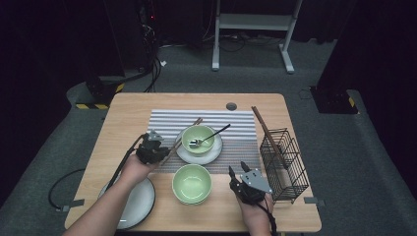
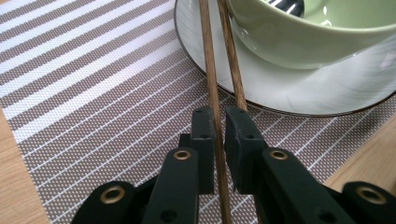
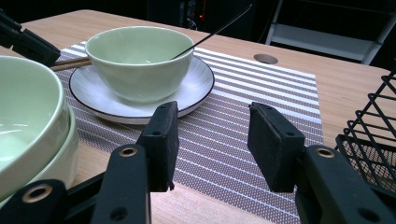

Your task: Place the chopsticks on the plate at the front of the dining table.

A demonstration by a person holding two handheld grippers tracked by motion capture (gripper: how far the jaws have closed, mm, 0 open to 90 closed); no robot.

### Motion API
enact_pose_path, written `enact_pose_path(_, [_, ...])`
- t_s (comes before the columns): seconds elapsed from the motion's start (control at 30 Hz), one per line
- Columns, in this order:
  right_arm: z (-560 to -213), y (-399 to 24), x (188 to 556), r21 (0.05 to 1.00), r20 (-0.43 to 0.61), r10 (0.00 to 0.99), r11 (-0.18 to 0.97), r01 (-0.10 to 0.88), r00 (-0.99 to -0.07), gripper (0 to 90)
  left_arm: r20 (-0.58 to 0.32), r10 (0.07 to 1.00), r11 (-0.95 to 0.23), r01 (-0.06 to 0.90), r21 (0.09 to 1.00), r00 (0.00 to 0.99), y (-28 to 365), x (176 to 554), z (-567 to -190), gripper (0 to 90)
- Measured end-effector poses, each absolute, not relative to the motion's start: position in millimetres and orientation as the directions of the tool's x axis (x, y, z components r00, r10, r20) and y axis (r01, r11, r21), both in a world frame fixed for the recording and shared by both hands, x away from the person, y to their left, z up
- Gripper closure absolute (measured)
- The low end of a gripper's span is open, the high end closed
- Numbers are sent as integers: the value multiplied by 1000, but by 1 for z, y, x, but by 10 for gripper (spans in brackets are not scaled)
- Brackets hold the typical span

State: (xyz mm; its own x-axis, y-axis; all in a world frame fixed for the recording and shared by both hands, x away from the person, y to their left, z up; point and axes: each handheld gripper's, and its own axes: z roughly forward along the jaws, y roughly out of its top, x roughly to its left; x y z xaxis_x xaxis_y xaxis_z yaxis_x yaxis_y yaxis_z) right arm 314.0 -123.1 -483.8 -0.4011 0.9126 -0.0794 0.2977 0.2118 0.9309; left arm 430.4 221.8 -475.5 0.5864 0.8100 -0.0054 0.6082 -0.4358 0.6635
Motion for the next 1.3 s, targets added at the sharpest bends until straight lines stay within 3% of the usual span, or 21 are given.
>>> enact_pose_path(0.33, [-484, -123, 314, 931, -80, 912, 213, 298, -402, 534, -52, 789, -425, 606, 672, 612, 221, 433, -479, 835])
enact_pose_path(0.8, [-484, -123, 314, 931, -80, 912, 213, 297, -402, 537, -50, 801, -393, 589, 706, 596, 224, 431, -470, 830])
enact_pose_path(1.3, [-484, -124, 314, 931, -76, 914, 209, 300, -400, 539, -32, 812, -419, 620, 664, 582, 223, 438, -481, 833])
